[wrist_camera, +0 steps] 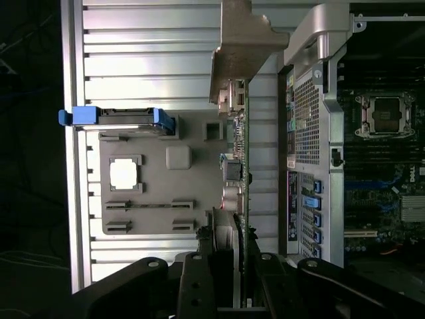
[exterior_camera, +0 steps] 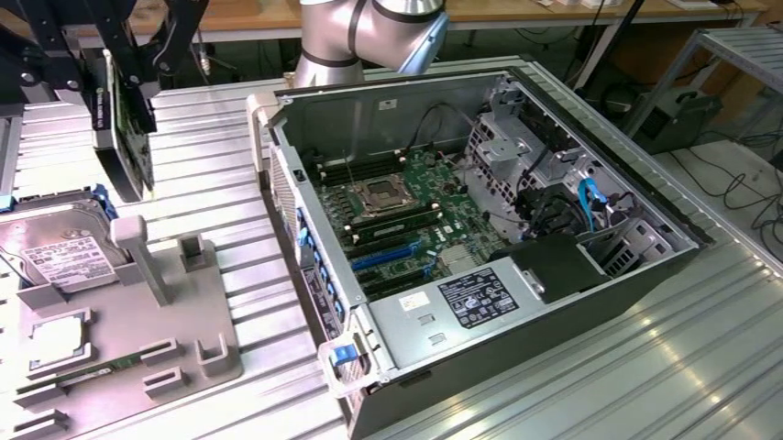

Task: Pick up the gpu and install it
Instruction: 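Pick up the gpu and move the gpu toward the slot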

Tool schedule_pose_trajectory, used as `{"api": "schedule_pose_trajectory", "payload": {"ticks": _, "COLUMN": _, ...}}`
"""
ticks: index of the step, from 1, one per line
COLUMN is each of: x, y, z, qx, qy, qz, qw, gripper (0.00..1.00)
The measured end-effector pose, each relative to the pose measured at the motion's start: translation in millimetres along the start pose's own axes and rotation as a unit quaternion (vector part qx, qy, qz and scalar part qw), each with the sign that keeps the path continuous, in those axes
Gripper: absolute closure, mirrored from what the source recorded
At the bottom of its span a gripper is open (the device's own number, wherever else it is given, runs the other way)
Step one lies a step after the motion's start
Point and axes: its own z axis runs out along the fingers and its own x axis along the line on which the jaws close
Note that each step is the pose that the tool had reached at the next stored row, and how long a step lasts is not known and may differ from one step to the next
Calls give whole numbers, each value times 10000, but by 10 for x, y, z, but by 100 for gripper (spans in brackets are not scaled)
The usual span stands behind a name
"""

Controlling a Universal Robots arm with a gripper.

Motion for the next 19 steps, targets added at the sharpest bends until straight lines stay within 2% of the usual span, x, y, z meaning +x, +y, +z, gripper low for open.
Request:
{"api": "schedule_pose_trajectory", "payload": {"ticks": 4, "x": -52, "y": 1, "z": 1, "qx": 0, "qy": 0, "qz": 0, "qw": 10000, "gripper": 72}}
{"api": "schedule_pose_trajectory", "payload": {"ticks": 19, "x": -436, "y": 8, "z": 7, "qx": 0, "qy": 0, "qz": 0, "qw": 10000, "gripper": 72}}
